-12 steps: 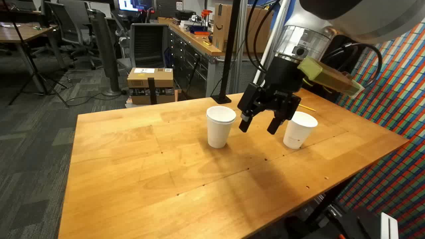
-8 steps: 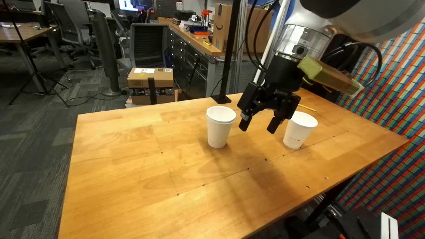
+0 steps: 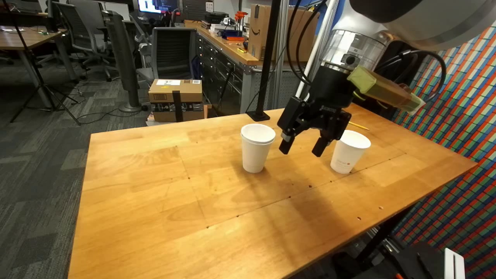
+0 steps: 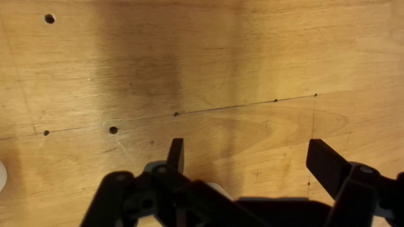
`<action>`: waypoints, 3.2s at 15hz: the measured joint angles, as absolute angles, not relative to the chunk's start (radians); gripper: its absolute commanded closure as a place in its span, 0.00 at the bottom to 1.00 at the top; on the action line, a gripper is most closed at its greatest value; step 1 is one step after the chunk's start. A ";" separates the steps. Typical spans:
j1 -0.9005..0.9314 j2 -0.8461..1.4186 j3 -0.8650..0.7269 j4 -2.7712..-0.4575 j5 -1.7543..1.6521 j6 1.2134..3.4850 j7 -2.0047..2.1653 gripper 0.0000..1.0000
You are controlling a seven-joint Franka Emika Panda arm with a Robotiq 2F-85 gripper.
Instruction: Stack the cups
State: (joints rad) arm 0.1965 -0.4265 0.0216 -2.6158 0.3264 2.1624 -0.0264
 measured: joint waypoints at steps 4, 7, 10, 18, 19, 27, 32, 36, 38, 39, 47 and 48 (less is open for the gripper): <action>0.175 -0.426 0.018 -2.619 0.307 2.157 -0.064 0.00; 0.142 -0.426 0.006 -2.619 0.244 2.154 -0.122 0.00; 0.104 -0.426 -0.023 -2.614 0.165 2.155 -0.204 0.00; 0.038 -0.425 -0.121 -2.564 0.032 2.158 -0.434 0.00; 0.038 -0.424 -0.130 -2.555 0.025 2.158 -0.462 0.00; 0.038 -0.391 -0.162 -2.531 0.019 2.180 -0.667 0.00; 0.034 -0.340 -0.199 -2.531 0.019 2.213 -0.771 0.00; 0.022 -0.295 -0.221 -2.532 0.021 2.233 -0.837 0.00; 0.018 -0.272 -0.223 -2.534 0.031 2.237 -0.861 0.00; 0.018 -0.259 -0.222 -2.536 0.038 2.240 -0.870 0.00; 0.021 -0.144 -0.167 -2.552 0.123 2.266 -0.927 0.03; 0.021 -0.132 -0.160 -2.552 0.128 2.267 -0.930 0.27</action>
